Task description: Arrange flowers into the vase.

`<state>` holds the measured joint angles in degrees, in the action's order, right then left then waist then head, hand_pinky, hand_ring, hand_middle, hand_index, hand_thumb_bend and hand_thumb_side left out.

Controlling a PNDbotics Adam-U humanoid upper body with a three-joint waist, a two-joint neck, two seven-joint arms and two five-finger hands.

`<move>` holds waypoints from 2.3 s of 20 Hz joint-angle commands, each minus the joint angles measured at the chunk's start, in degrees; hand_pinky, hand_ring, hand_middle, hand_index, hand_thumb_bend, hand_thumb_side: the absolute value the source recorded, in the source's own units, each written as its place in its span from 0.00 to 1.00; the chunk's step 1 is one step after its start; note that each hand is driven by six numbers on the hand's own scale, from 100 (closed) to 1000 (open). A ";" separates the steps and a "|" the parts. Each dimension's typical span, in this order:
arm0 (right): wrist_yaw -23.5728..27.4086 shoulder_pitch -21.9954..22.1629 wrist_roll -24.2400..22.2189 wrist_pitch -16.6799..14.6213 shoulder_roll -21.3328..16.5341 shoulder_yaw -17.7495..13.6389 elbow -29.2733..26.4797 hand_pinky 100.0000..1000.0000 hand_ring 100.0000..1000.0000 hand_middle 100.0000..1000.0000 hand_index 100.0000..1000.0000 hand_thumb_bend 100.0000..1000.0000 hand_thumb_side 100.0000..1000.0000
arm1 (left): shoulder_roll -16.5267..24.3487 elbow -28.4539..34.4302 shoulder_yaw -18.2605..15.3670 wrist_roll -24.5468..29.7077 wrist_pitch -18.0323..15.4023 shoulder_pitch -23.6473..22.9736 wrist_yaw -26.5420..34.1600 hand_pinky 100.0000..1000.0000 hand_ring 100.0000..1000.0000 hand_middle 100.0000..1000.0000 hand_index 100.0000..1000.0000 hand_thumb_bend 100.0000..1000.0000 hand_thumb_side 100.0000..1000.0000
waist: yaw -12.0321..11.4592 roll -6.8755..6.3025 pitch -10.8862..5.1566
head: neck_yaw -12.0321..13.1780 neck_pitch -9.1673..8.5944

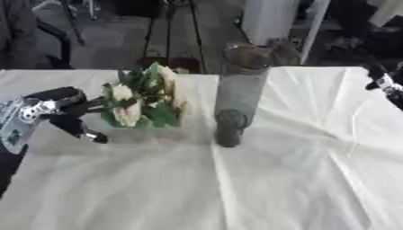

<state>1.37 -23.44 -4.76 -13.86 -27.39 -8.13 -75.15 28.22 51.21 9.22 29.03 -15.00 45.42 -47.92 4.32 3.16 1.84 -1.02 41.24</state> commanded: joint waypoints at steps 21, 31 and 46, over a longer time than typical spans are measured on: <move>0.03 -0.72 -0.07 -0.05 -0.89 -0.51 -0.39 0.60 0.45 0.51 0.68 0.41 0.53 | -0.94 7.64 -2.89 -8.20 3.98 3.98 6.84 0.00 0.00 0.00 0.00 0.96 0.50 | 0.47 0.07 -1.00 | 0.01 -0.02; 0.09 -0.78 -0.20 -0.05 -0.63 -0.36 -0.33 0.60 0.45 0.51 0.68 0.41 0.53 | -2.94 10.26 -3.62 -16.39 7.54 6.56 11.16 0.00 0.00 0.00 0.00 0.97 0.45 | 1.12 0.34 -1.18 | 0.32 -0.25; 0.11 -1.08 -0.81 -0.11 -0.13 0.27 -0.05 0.60 0.45 0.51 0.68 0.41 0.53 | -6.66 12.52 -4.79 -29.63 11.37 10.64 20.94 0.00 0.00 0.00 0.00 0.95 0.40 | 2.81 0.85 -1.34 | 1.26 -0.38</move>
<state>1.37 -23.48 -5.32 -13.87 -26.39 -7.72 -74.81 21.37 62.69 5.02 0.53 -3.85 54.22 -28.37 7.10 4.02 1.33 -0.03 41.18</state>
